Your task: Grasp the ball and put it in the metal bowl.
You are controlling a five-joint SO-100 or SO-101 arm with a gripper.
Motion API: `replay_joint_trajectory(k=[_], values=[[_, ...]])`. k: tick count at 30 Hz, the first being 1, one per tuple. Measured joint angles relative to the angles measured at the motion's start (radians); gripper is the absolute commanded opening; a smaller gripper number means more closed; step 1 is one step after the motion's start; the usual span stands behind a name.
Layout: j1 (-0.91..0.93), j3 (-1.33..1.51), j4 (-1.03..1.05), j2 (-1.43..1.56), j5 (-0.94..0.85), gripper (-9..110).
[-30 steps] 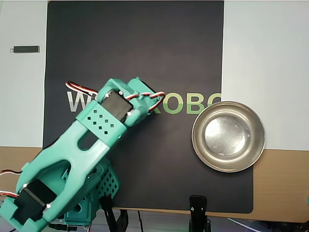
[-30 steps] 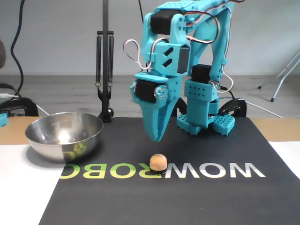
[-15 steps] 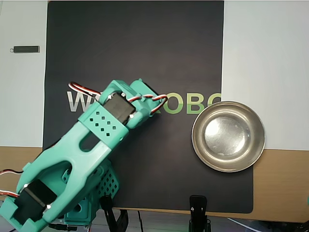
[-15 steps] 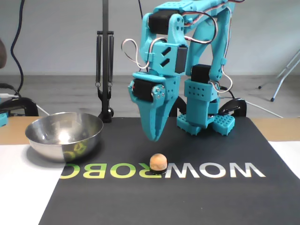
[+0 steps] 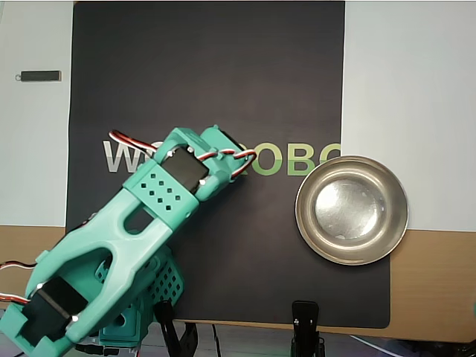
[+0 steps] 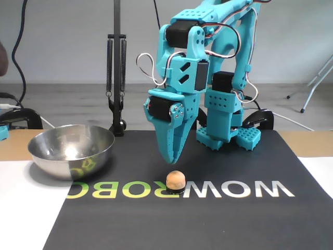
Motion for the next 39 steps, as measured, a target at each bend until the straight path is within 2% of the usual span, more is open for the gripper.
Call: replay_joint_trajectory(k=[39], values=[[-0.031,0.0,-0.009,0.0,0.0,0]])
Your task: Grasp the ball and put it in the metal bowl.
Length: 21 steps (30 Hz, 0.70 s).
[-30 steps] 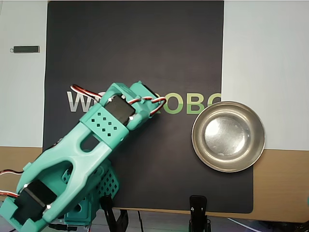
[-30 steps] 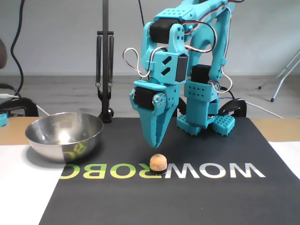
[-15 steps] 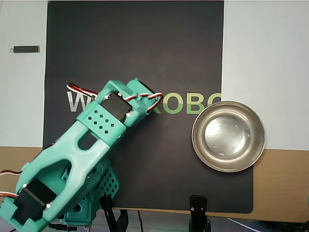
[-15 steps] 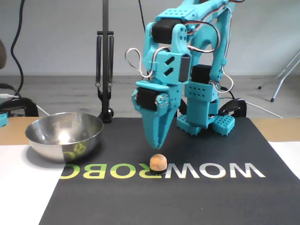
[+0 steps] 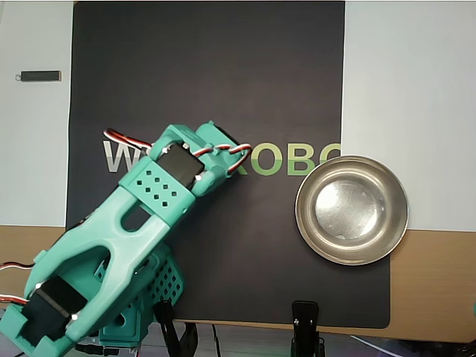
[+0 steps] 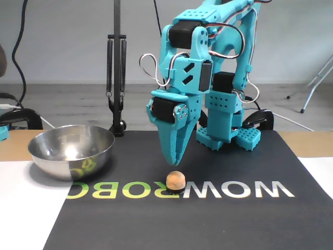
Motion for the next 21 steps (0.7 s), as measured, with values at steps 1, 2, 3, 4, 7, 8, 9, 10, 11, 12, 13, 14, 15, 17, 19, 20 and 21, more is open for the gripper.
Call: replay_joint_trajectory(k=[1,2,3,4,7,8,9,10,11,12,13,14,15,17,19,20,21], values=[[0.0,0.003,0.0,0.006,0.0,0],[0.0,0.008,0.0,0.015,0.0,0],[0.0,0.008,0.0,0.021,0.0,0],[0.0,0.008,0.0,0.028,0.0,0],[0.0,0.008,0.0,0.032,0.0,0],[0.0,0.008,0.0,0.032,0.0,0],[0.0,0.008,0.0,0.032,0.0,0],[0.0,0.008,0.0,0.032,0.0,0],[0.0,0.008,0.0,0.032,0.0,0],[0.0,0.008,0.0,0.032,0.0,0],[0.0,0.008,0.0,0.032,0.0,0],[0.0,0.008,0.0,0.032,0.0,0],[0.0,0.008,0.0,0.032,0.0,0],[0.0,0.008,0.0,0.032,0.0,0],[0.0,0.008,0.0,0.032,0.0,0],[0.0,0.008,0.0,0.032,0.0,0],[0.0,0.008,0.0,0.032,0.0,0]])
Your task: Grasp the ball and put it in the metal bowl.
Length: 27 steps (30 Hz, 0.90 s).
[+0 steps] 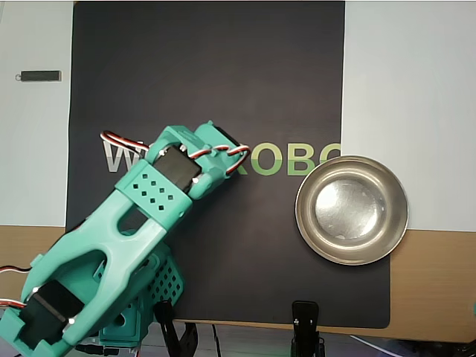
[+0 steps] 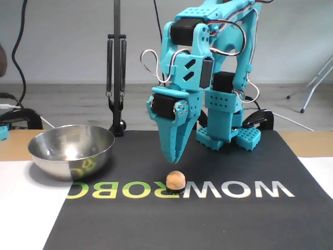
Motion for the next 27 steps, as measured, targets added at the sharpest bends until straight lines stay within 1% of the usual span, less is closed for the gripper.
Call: replay_joint_trajectory(k=[11,12,16,17,27], values=[[0.0,0.0,0.0,0.0,0.0,0],[0.0,0.0,0.0,0.0,0.0,1],[0.0,0.0,0.0,0.0,0.0,17],[0.0,0.0,0.0,0.0,0.0,19],[0.0,0.0,0.0,0.0,0.0,21]])
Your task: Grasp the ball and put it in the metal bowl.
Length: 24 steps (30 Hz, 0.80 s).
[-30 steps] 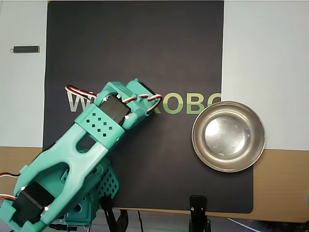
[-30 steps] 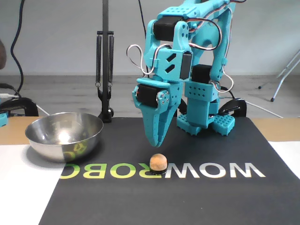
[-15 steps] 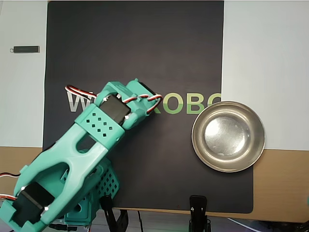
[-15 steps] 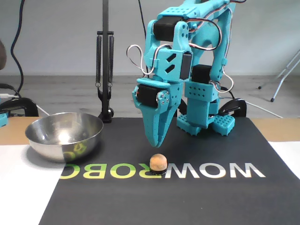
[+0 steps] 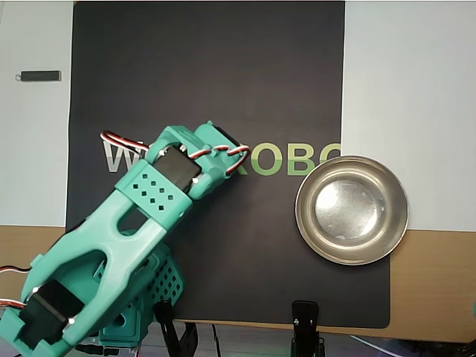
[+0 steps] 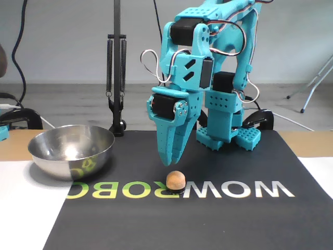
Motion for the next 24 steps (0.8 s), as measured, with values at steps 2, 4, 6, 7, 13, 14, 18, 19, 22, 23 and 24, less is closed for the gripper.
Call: replay_joint_trajectory(k=[2,4,6,7,13,14,18,19,22,23,24], values=[[0.0,0.0,0.0,0.0,0.0,21],[0.0,0.0,0.0,0.0,0.0,21],[0.0,0.0,0.0,0.0,0.0,21],[0.0,0.0,0.0,0.0,0.0,21],[-0.02,0.034,0.0,0.005,0.0,21],[-0.02,0.037,0.0,0.005,0.0,21],[-0.015,0.04,0.0,0.009,0.0,21],[-0.021,0.04,0.0,0.009,0.0,21],[-0.025,0.04,0.0,0.009,0.0,21],[-0.021,0.04,0.0,0.009,0.0,21],[-0.02,0.04,0.0,0.009,0.0,21]])
